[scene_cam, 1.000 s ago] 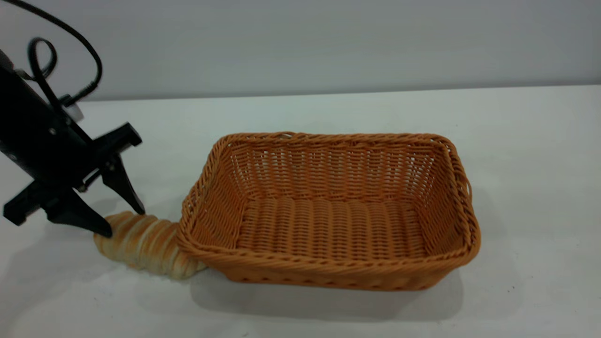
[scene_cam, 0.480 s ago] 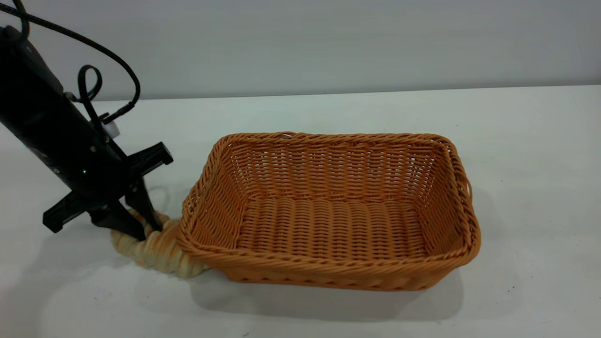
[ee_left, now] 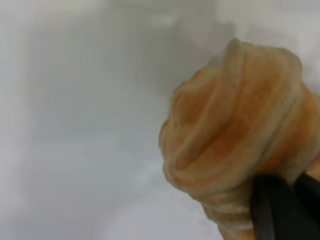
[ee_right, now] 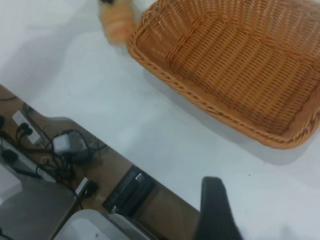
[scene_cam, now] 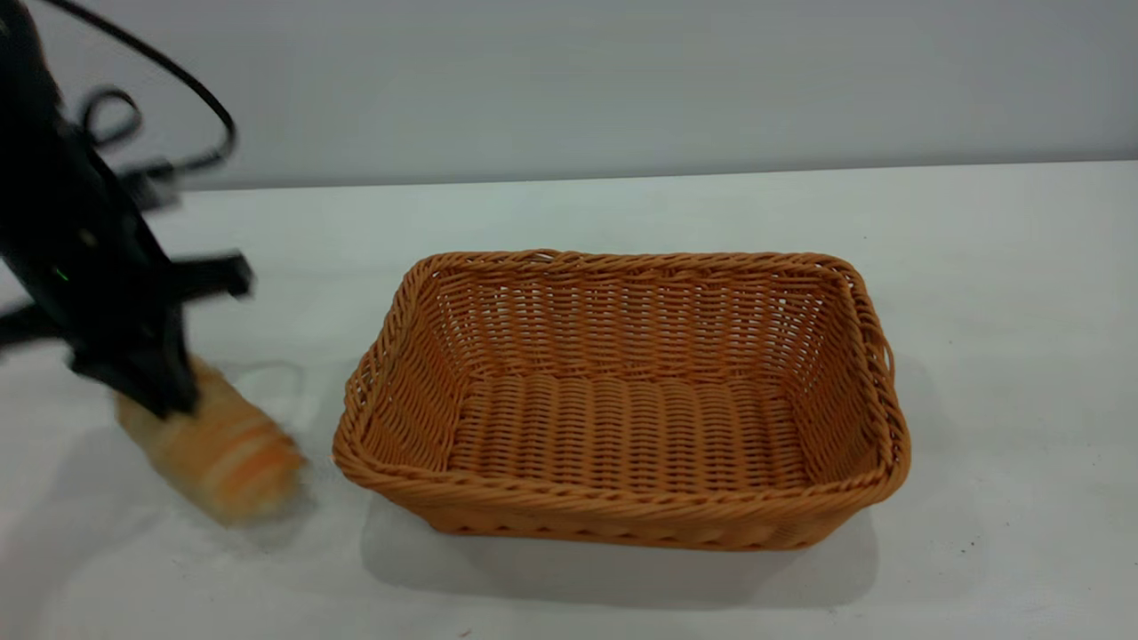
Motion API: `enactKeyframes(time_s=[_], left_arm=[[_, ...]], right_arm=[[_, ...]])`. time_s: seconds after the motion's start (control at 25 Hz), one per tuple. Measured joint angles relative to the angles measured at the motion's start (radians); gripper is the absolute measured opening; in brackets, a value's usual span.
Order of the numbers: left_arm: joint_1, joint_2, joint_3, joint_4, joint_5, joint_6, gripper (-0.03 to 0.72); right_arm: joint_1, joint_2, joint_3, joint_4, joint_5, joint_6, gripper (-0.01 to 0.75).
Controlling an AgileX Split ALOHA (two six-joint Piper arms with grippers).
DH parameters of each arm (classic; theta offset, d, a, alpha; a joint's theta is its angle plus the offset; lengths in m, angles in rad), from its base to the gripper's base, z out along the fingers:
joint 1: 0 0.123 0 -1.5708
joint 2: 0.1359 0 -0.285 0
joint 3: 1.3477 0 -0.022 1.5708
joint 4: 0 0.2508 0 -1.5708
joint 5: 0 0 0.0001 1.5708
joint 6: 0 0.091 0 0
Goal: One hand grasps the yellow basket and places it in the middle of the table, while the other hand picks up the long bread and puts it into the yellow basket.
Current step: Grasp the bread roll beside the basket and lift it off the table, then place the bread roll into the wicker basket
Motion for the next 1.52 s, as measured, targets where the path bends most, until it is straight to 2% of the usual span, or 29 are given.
enactKeyframes(time_s=[0.12, 0.32, 0.56, 0.76, 1.0, 1.2, 1.32, 1.44, 1.52], left_arm=[[0.000, -0.109, 0.001, 0.096, 0.020, -0.078, 0.046], [-0.021, -0.267, 0.001, 0.048, 0.024, -0.078, 0.046], [-0.162, -0.312, 0.003, -0.143, -0.026, 0.062, 0.046], [-0.296, -0.267, 0.003, -0.264, -0.156, 0.184, 0.046], [-0.398, -0.153, 0.003, -0.371, -0.278, 0.279, 0.045], [-0.475, -0.073, 0.003, -0.393, -0.385, 0.369, 0.047], [-0.511, -0.047, 0.002, -0.394, -0.422, 0.387, 0.092], [-0.525, -0.039, -0.006, -0.394, -0.437, 0.414, 0.214], [-0.527, -0.039, -0.007, -0.395, -0.464, 0.423, 0.325]], right_arm=[[0.000, 0.000, 0.000, 0.000, 0.005, 0.000, 0.513], [0.000, 0.000, 0.000, 0.000, 0.021, 0.000, 0.513], [0.000, 0.000, 0.000, 0.000, 0.035, -0.001, 0.513], [0.000, 0.000, 0.000, 0.000, 0.040, -0.001, 0.513], [0.000, 0.000, 0.000, 0.000, 0.044, -0.002, 0.513], [0.000, -0.005, 0.000, 0.000, 0.052, -0.002, 0.513], [0.000, -0.026, 0.000, 0.000, 0.055, -0.003, 0.513], [0.000, -0.053, 0.000, 0.000, 0.056, -0.003, 0.513], [0.000, -0.070, 0.000, 0.000, 0.060, -0.003, 0.513]])
